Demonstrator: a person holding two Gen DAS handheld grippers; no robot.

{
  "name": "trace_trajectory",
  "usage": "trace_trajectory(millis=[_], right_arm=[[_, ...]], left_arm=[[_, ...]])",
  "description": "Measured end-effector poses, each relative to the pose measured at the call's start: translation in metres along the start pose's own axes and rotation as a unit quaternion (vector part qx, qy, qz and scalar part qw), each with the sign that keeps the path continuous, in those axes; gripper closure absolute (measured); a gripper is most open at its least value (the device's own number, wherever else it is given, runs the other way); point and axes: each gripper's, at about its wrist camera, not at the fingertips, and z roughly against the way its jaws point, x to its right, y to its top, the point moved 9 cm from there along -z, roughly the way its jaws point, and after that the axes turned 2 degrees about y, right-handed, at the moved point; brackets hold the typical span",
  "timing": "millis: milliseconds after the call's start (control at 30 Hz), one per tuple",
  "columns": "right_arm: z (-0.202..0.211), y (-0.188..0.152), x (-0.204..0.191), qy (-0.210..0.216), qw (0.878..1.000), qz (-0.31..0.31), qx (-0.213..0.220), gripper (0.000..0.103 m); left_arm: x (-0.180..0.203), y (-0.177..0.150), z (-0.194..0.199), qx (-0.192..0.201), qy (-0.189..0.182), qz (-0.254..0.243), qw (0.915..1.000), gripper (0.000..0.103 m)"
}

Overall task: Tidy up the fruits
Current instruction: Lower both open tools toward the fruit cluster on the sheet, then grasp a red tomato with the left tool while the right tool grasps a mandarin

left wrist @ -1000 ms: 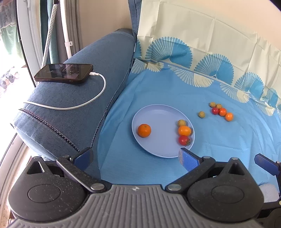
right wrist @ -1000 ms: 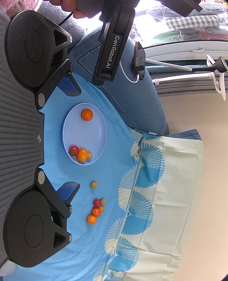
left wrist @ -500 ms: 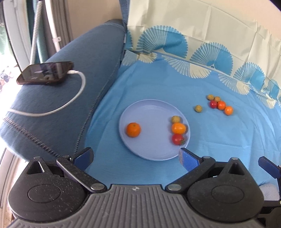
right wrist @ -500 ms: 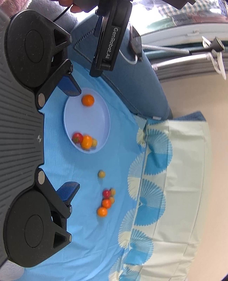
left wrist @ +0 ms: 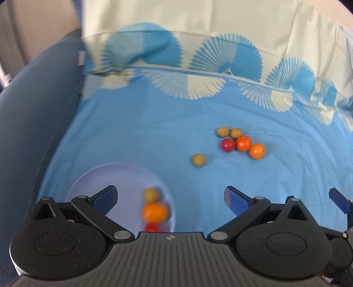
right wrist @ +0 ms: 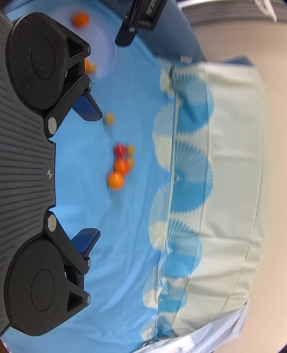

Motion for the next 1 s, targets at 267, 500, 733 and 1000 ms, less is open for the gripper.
trace_trajectory(millis=[267, 500, 733, 1000], right_arm=[[-0.120, -0.011, 0.036, 0.010, 0.999, 0.011, -0.040, 0.001], [-0.184, -0.015, 0.029, 0.047, 0.997, 0.046, -0.045, 0.001], [-0.198, -0.011, 0.015, 0.100, 0.992, 0.066, -0.024, 0.044], [-0.172, -0.020, 0.026, 0.057, 0.996, 0.046, -0.048, 0.064]], left_arm=[[0.067, 0.040, -0.117, -0.061, -0.017, -0.030, 0.9976, 0.000], [0.091, 0.055, -0.190, -0.096, -0.017, -0.063, 0.9932, 0.000], [0.094, 0.063, -0.208, -0.090, -0.043, -0.040, 0.9942, 0.029], [0.093, 0.051, -0.172, -0.083, -0.090, -0.045, 0.9915, 0.070]])
